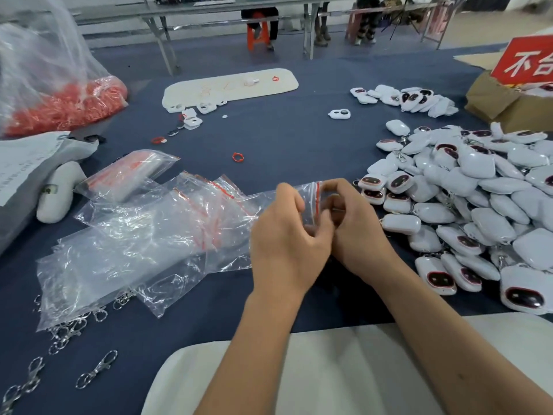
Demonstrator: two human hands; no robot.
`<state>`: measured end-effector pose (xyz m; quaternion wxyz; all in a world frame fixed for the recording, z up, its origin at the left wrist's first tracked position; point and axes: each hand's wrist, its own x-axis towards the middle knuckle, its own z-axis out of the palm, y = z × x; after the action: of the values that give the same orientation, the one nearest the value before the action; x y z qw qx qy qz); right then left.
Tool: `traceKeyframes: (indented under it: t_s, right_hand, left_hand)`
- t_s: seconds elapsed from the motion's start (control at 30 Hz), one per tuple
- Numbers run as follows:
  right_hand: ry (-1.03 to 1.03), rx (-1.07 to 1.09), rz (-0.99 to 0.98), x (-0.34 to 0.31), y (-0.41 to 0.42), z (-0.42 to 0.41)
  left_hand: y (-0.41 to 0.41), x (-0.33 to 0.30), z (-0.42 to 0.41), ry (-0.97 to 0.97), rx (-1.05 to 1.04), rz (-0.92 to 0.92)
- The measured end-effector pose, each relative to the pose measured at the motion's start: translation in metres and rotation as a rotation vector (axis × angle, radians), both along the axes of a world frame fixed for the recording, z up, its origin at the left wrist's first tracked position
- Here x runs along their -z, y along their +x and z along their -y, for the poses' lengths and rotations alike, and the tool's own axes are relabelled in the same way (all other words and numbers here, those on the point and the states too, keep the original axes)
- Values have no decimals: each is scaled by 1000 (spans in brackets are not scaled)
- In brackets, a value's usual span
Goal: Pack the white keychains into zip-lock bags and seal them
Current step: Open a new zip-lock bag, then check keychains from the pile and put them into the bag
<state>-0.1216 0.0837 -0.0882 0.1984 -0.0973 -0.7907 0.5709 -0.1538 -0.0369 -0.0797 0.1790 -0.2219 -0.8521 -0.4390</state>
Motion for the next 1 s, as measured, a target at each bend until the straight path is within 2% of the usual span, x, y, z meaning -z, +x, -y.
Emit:
traceKeyframes:
  t_s: [0.1,0.2,0.33,0.4,0.43,0.5,0.53,0.6,0.67,0.7,0.77,0.83,0.9,1.0]
  right_hand:
    - [38,77,11,1,-2,2]
    - [61,183,8,4,-5,0]
    - [15,116,-33,2,-3,3]
    - [72,145,-142,-2,0,7]
    - [179,222,-207,-3,2,8]
    - [525,446,-251,-4,4,0]
    - [711,536,-171,-4,3,-5]
    - [934,548,191,-2,1,-12]
    - [1020,462,452,2,0,-14]
    - [1035,426,466,4,-1,-13]
    - [980,386,324,4,-1,-12]
    - [855,339,152,2,0,-10]
    - [814,324,63,1,0,-7]
    - [889,273,136,3,-2,-5]
  left_hand:
    - [-7,-1,7,123,-38,31]
    - [-16,-6,19,282,-194,-90]
    - [-17,-10,24,326,-241,-152]
    - [-14,-13,25,350,-273,-185]
    - [-13,-16,26,364,-297,-203]
    - [-12,-22,31,355,-364,-293]
    - [-12,-25,33,327,-399,-356]
    - [-9,-29,30,257,-453,-427]
    - [-5,-30,23,173,-457,-311]
    - [-4,-27,20,118,-436,-197]
    - [-7,-17,15,14,-389,14]
    - [-10,-8,14,-40,-354,136]
    - [-11,-5,12,-47,-294,176]
    - [-11,-6,7,7,-152,106]
